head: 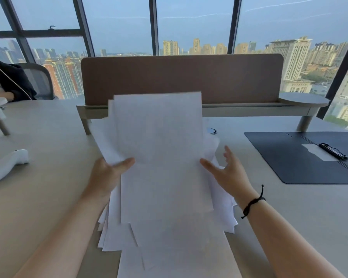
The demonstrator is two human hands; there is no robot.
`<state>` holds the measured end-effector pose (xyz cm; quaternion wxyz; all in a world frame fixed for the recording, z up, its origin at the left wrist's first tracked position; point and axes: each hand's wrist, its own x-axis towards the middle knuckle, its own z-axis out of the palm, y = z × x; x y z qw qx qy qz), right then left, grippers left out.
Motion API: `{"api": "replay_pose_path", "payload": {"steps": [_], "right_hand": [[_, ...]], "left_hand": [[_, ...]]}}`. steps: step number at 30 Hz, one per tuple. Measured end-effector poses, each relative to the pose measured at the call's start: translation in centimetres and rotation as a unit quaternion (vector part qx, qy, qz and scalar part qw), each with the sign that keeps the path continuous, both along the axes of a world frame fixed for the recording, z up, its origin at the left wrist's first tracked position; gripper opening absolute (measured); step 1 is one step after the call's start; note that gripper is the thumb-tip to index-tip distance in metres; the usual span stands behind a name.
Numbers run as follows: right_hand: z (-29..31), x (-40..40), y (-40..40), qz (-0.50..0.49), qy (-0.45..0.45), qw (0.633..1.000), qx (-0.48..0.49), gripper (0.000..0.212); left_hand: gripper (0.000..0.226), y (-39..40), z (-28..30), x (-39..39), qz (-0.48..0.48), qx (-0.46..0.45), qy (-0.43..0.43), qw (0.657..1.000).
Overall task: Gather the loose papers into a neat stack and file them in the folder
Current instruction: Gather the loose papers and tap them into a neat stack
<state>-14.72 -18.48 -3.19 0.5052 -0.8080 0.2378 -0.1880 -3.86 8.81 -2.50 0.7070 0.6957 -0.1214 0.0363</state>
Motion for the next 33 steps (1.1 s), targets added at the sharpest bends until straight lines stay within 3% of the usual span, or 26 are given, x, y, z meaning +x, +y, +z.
{"api": "replay_pose_path", "payload": {"steps": [2, 3, 5, 7, 10, 13, 16, 21, 24, 29, 33], "right_hand": [[0.7, -0.3, -0.4, 0.053, -0.032, 0.987, 0.149, 0.103], [1.1, -0.4, -0.5, 0.094, -0.048, 0.976, 0.193, 0.086], [2.7, -0.9, 0.2, 0.149, -0.081, 0.967, 0.189, 0.039], [4.6, -1.1, 1.0, 0.155, -0.123, 0.968, 0.153, 0.023], [7.2, -1.3, 1.8, 0.141, -0.160, 0.973, 0.093, 0.026], [9.0, -1.8, 2.0, 0.150, -0.186, 0.969, 0.063, 0.013], [10.9, -2.3, 2.4, 0.148, -0.235, 0.960, 0.027, 0.011], [14.6, -3.7, 2.6, 0.160, -0.327, 0.931, 0.028, 0.005], [13.0, -4.4, 2.0, 0.148, -0.318, 0.936, 0.024, 0.005], [8.9, -4.4, 2.7, 0.113, -0.261, 0.953, 0.106, 0.007], [12.0, -3.8, 2.9, 0.094, -0.325, 0.938, 0.071, 0.008]], "left_hand": [[0.019, -0.2, 1.3, -0.3, 0.024, -0.059, -0.003, 0.998], [0.018, -0.3, 2.2, -0.5, 0.031, -0.080, -0.006, 0.996], [0.025, -0.7, 4.3, -1.2, 0.036, -0.107, -0.020, 0.993], [0.032, -1.2, 6.6, -2.0, 0.026, -0.135, -0.037, 0.990], [0.027, -1.4, 9.0, -2.9, -0.009, -0.128, -0.069, 0.989], [0.022, -1.8, 10.3, -3.6, -0.022, -0.069, -0.103, 0.992], [0.022, -2.1, 12.0, -4.4, -0.021, -0.081, -0.128, 0.988], [0.037, -1.3, 15.0, -4.3, -0.032, -0.131, -0.162, 0.977], [0.054, -0.5, 12.5, -4.3, -0.064, -0.134, -0.102, 0.984], [0.005, -2.9, 9.9, -6.3, -0.012, -0.018, -0.097, 0.995], [0.013, -3.9, 14.0, -6.8, 0.004, -0.061, -0.150, 0.987]]}}
